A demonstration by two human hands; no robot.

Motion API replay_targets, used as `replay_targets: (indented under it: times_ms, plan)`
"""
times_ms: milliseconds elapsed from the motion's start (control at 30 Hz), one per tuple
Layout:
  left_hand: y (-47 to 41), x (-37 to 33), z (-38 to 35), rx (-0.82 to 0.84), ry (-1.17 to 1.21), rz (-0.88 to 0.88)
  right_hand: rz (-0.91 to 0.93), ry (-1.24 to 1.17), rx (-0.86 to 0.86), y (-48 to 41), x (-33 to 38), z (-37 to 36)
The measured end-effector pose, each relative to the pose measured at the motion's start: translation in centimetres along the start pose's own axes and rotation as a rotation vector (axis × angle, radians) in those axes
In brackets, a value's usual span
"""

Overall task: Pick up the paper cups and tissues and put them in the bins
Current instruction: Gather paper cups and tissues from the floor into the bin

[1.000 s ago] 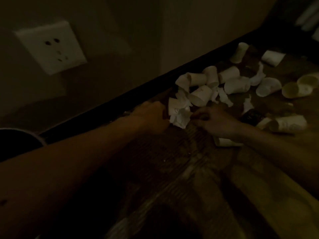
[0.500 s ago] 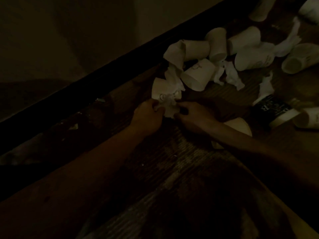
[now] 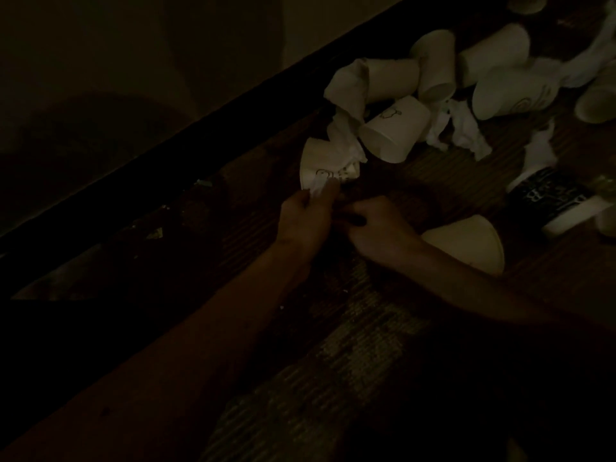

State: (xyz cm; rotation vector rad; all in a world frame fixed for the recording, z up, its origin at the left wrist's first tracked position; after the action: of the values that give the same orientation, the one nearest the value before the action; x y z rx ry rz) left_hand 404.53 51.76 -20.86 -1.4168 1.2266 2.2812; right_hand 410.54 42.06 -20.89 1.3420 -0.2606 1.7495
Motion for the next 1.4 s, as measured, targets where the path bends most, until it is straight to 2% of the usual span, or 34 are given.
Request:
replay_targets:
  times_ms: [67,167,267,333,400,467,600,767,900,1000,1100,1233,1333,1400]
  plan:
    - [0.6,0.1,-0.3,0.038,-0.017,-0.022,0.014,-0.04,-0.001,0.8,0.6,0.0]
    - [0.7,0.2,0.1,0.012,-0.035,-0.045,0.043,-0.081,0.077,1.4,2.1,-0.4]
    - [0.2,0.1,1.2,-0.041,-0.014,-0.041,-0.039,-0.15,0.111,0.8,2.3,0.1]
    - [-0.1,-0.3,1.5,-0.029,0.008,-0.047,-0.081,-0.17,-0.004,-0.7,2.2,1.8]
    - [-0.3,-0.5,1.5,-0.002,0.016,-0.05,-0.041,-0.068,-0.214,-2.8,2.5,4.4]
    - [-0.6,-0.7,1.5,0.01,0.022,-0.053,0.02,0.062,-0.311,-4.7,3.2,5.6]
    - [-1.2,-0.9,1.4,0.054,0.082,-0.053,-0.013,0.199,-0.214,-7.1,2.0,4.0]
    - [-2.0,-0.8,1.4,0.047,0.06,-0.052,-0.011,0.196,-0.309,-6.5,1.2,4.7]
    - [-2.2,-0.5,1.8,-0.007,0.067,-0.042,0.005,0.12,-0.35,-4.9,1.5,5.8]
    - [-2.0,-0.3,2.2,-0.059,0.039,0.028,-0.099,-0.03,-0.387,-3.0,0.6,6.7]
    - [-1.3,-0.6,1.6,-0.025,0.044,0.039,-0.185,-0.224,-0.325,-0.9,0.2,5.5]
    - [-0.2,-1.6,-0.5,0.109,0.053,-0.04,-0.203,-0.391,-0.131,0.3,0.6,2.1]
    - [-0.1,-2.0,-0.7,0.12,0.032,-0.11,-0.275,-0.454,-0.026,0.6,0.4,1.0]
    - [-0.5,-1.7,-0.3,0.103,0.054,-0.084,-0.273,-0.483,0.037,0.6,0.6,1.1]
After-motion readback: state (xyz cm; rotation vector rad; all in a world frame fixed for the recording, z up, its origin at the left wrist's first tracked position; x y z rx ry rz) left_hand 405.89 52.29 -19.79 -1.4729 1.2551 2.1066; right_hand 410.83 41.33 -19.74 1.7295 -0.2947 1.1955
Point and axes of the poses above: each hand's wrist, its own y-axis away from the middle knuckle, its own z-axis out of the back of the hand, x = y × z, the point moved 10 cm from there along -y, towards the middle knuckle, and after that the axes turned 5 degrees about -x, right-handed, at the moved point
